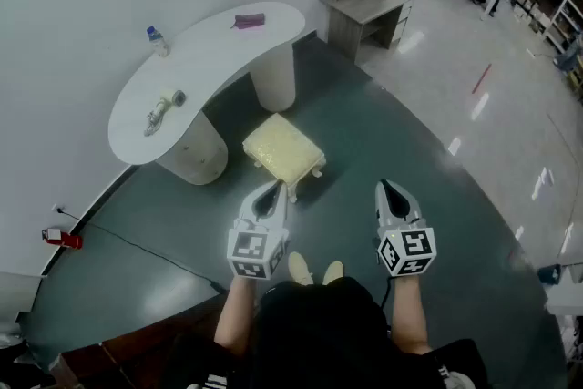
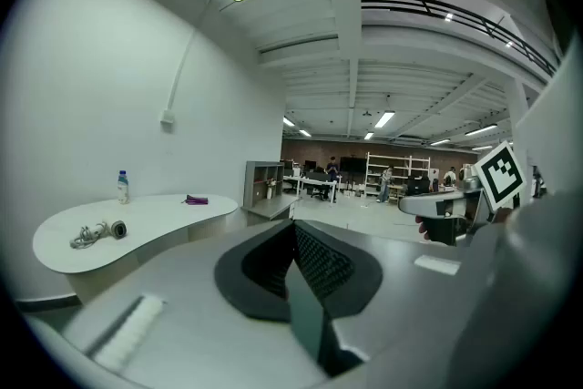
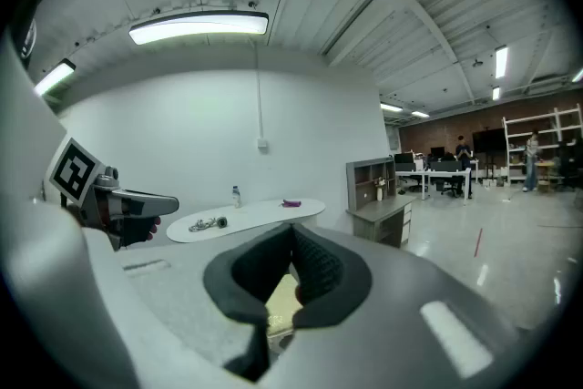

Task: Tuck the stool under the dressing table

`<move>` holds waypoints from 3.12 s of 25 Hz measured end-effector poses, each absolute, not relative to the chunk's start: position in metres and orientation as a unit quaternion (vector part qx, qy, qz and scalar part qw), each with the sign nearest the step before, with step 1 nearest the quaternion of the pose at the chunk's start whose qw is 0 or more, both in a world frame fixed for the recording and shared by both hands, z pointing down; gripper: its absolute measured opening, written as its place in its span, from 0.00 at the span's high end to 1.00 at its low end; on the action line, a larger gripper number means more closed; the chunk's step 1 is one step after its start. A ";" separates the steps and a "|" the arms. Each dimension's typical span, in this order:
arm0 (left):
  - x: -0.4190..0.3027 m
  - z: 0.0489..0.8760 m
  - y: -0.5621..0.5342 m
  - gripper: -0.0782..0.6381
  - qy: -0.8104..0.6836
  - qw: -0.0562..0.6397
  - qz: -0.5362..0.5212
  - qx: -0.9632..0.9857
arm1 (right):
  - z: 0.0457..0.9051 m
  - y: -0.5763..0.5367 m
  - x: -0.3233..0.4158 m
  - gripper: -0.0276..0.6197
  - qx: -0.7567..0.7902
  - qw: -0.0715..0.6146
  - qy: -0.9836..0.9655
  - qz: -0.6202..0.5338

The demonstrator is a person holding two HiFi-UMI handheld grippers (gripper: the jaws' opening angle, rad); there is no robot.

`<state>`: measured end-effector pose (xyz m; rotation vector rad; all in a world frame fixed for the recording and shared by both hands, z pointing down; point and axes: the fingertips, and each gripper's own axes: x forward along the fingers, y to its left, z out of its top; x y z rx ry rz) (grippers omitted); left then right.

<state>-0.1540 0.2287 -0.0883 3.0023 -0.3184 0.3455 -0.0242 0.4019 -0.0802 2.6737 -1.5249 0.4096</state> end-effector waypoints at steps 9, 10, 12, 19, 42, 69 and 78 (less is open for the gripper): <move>-0.154 -0.089 0.212 0.88 -0.110 0.054 0.110 0.986 | -0.083 0.385 -0.022 0.95 0.862 0.014 -0.490 0.130; -0.155 -0.088 0.209 0.88 -0.111 0.055 0.110 0.986 | -0.084 0.381 -0.022 0.95 0.862 0.015 -0.490 0.129; -0.156 -0.088 0.202 0.88 -0.114 0.055 0.108 0.986 | -0.086 0.374 -0.022 0.95 0.861 0.017 -0.493 0.127; -0.165 -0.088 0.167 0.88 -0.124 0.062 0.099 0.985 | -0.094 0.339 -0.027 0.95 0.858 0.021 -0.500 0.116; -0.156 -0.068 0.066 0.88 -0.241 0.088 0.092 0.962 | -0.072 0.188 0.017 0.95 0.787 0.036 -0.602 0.131; -0.018 -0.011 -0.019 0.88 -0.459 0.171 0.117 0.864 | -0.006 0.011 0.191 0.95 0.588 0.061 -0.781 0.201; -0.014 0.046 -0.054 0.88 -0.466 0.188 0.153 0.851 | 0.057 -0.030 0.190 0.95 0.574 0.089 -0.778 0.239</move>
